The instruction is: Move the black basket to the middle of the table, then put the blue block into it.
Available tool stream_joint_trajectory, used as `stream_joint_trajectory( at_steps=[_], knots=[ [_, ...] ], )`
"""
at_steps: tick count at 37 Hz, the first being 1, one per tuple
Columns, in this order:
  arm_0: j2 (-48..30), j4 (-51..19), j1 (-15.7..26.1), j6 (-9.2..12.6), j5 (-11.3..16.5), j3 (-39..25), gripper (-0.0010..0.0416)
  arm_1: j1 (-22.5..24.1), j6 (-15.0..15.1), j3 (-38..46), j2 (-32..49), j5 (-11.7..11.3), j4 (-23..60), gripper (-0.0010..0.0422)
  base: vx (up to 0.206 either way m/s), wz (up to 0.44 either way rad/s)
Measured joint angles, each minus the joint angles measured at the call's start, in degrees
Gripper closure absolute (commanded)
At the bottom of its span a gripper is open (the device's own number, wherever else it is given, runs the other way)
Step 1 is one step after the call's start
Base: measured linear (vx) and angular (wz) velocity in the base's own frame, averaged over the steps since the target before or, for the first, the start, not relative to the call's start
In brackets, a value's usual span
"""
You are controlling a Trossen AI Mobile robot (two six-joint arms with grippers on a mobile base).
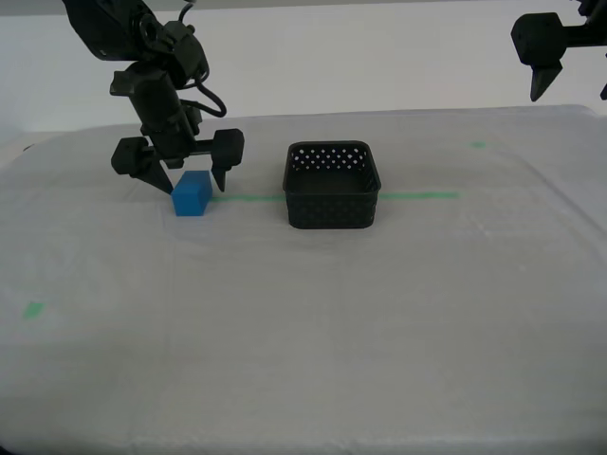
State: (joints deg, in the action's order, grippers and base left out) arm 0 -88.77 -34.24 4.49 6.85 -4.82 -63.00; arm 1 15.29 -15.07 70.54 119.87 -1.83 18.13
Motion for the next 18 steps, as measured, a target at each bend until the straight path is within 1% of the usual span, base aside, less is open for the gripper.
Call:
stream_joint_trajectory(
  at_steps=[4, 9, 18],
  knots=[
    [0.00, -0.02, -0.07, 0.00, 0.00, 0.00, 0.0007, 0.02, 0.15, 0.11, -0.20, -0.55, -0.39, 0.0011, 0.000, 0.000],
    [0.00, 0.00, 0.00, 0.00, 0.00, 0.00, 0.0007, 0.00, 0.24, 0.42, -0.13, -0.66, -0.48, 0.0011, 0.000, 0.000],
    [0.00, 0.00, -0.04, 0.00, 0.00, 0.00, 0.0007, 0.09, 1.46, 0.37, -0.11, -0.66, -0.50, 0.0011, 0.000, 0.000]
  ],
)
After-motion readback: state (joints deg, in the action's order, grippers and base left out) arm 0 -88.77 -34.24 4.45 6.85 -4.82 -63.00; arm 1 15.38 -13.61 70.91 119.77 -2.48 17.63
